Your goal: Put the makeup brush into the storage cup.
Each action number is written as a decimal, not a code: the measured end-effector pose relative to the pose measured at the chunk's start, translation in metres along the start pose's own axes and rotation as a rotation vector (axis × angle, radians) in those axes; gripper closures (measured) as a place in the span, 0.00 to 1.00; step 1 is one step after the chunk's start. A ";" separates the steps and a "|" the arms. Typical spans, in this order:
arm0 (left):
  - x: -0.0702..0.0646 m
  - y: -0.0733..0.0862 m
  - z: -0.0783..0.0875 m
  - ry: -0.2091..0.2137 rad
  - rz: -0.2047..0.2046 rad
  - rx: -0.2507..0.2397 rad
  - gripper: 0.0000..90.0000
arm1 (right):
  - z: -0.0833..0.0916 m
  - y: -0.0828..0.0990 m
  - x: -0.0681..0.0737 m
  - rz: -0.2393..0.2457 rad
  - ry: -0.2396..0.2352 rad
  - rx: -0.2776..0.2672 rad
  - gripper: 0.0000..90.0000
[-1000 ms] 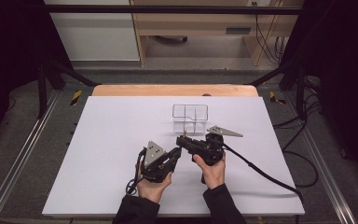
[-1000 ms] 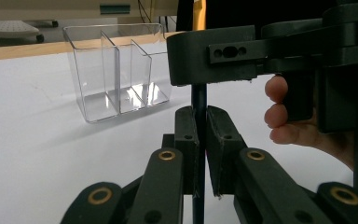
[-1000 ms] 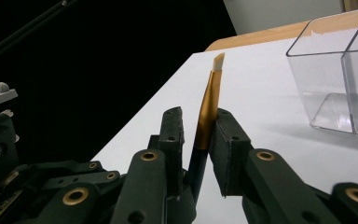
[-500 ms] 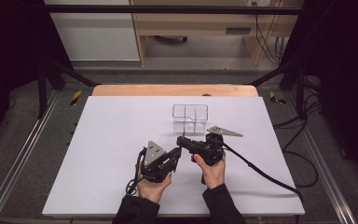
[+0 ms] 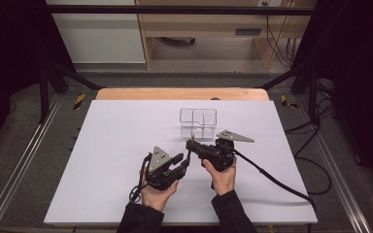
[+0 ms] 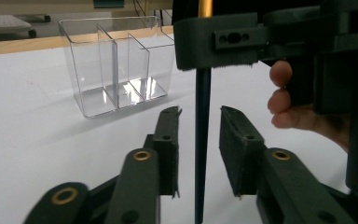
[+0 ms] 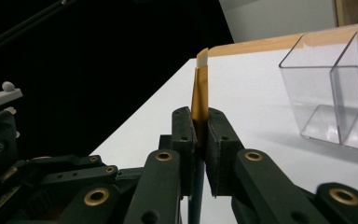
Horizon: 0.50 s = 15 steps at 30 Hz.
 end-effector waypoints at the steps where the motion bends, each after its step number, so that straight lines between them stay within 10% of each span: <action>1: 0.001 0.000 0.000 0.009 -0.002 0.005 0.69 | 0.001 -0.001 0.000 -0.001 0.000 -0.002 0.93; 15: 0.016 -0.008 0.017 0.043 -0.023 -0.006 0.42 | 0.008 -0.012 -0.005 0.033 0.030 -0.033 0.93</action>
Point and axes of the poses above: each handheld gripper's, and its own axes: z roughly backward along the jaws, y roughly out of its underside, x roughly to its left, the point moved 2 cm from there along -z, roughly forward along the jaws, and after that the axes turned 14 degrees about y, right-handed, at the moved point
